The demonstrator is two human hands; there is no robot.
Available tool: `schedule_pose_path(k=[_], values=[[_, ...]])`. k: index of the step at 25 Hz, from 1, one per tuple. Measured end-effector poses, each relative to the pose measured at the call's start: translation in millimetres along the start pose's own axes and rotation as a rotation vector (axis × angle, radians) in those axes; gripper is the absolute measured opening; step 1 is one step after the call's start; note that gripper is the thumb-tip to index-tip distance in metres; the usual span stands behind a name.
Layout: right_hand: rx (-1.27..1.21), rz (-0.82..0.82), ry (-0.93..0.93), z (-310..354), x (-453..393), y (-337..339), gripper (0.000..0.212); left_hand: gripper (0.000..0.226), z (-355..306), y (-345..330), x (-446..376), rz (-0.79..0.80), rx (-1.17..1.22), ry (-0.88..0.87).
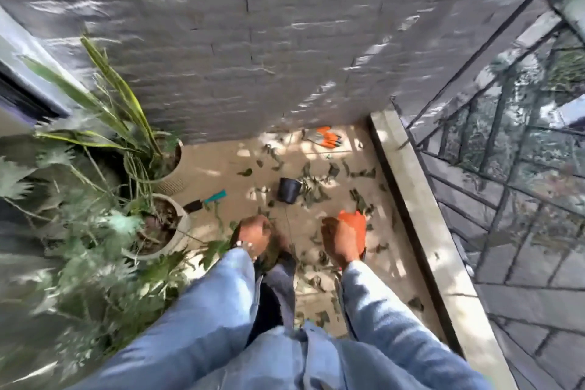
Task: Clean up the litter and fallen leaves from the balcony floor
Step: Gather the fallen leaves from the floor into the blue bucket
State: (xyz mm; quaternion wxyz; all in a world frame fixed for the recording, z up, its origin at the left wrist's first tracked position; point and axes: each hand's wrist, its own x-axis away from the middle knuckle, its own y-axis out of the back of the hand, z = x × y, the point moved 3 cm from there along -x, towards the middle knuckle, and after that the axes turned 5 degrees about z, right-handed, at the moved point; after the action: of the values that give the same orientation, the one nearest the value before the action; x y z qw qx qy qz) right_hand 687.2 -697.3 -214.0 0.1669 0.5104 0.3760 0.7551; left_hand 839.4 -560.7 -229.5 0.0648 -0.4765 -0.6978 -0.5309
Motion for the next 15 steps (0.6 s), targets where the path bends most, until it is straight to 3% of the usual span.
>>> schedule_pose_path(k=[1,2,3,6,8,11,15], values=[[-0.062,0.045,-0.014,5.8,-20.6,8.5,0.013,0.023,-0.6,6.0,-21.0,0.012,0.005,0.031],[-0.032,-0.022,-0.045,-1.3,-51.2,7.6,0.018,0.022,-0.5,11.8,-46.1,0.016,0.025,0.049],[-0.033,0.040,-0.087,-15.9,-84.9,-0.7,0.025,0.021,-1.7,18.5,-64.5,0.023,0.047,0.073],[-0.048,-0.040,-0.024,-21.6,-188.4,-13.3,0.043,0.022,1.7,42.5,-112.6,0.033,0.059,0.130],[-0.070,0.033,0.059,15.5,-208.3,26.6,0.048,0.024,1.9,61.7,-138.9,0.044,0.080,0.178],[-0.072,0.038,0.236,83.6,-240.3,77.3,0.040,0.025,8.1,80.5,-181.7,-0.001,0.173,0.243],[0.015,0.227,0.378,124.8,-333.2,50.5,0.049,0.024,33.2,56.7,-251.2,-0.037,0.285,0.364]])
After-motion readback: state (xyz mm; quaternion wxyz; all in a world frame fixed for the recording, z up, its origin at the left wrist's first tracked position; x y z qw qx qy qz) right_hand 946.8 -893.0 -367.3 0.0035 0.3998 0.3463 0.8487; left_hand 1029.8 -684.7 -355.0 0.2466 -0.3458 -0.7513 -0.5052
